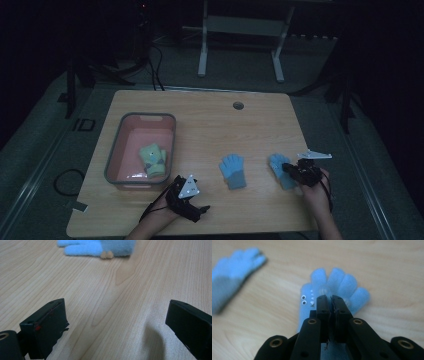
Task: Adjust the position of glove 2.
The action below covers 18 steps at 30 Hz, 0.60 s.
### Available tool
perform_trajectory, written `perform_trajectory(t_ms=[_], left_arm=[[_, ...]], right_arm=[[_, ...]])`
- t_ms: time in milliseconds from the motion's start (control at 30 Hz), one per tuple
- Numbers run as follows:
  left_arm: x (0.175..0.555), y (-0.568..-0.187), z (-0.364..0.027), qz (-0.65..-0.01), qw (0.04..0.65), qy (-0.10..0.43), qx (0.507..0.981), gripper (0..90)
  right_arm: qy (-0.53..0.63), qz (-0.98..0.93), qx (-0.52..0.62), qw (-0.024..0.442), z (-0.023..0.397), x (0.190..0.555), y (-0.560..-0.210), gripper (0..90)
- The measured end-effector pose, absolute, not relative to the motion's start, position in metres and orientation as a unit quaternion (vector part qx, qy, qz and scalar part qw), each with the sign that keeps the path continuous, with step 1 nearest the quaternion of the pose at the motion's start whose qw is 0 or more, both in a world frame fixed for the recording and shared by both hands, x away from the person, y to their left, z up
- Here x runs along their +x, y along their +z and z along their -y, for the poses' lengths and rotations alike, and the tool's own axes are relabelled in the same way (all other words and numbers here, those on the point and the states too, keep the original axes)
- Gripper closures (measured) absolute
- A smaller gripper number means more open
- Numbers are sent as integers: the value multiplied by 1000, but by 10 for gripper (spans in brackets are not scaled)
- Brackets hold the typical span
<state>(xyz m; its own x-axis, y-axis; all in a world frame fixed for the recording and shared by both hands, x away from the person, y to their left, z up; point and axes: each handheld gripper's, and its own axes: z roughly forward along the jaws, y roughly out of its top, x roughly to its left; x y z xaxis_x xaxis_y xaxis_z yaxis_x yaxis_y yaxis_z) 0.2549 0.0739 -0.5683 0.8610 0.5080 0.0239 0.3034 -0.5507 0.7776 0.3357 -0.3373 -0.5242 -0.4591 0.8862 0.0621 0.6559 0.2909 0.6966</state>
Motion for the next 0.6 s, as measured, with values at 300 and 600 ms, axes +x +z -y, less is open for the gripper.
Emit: perform_trajectory(t_ms=[300,600], left_arm=[[255,-568,-74,-232,412,126,872,39],[254,-568,-74,-232,415,127,870,39]], right_arm=[[327,-757,525,211,294,331,-500,854],[319,-729,572,199,278,332,-523,853]])
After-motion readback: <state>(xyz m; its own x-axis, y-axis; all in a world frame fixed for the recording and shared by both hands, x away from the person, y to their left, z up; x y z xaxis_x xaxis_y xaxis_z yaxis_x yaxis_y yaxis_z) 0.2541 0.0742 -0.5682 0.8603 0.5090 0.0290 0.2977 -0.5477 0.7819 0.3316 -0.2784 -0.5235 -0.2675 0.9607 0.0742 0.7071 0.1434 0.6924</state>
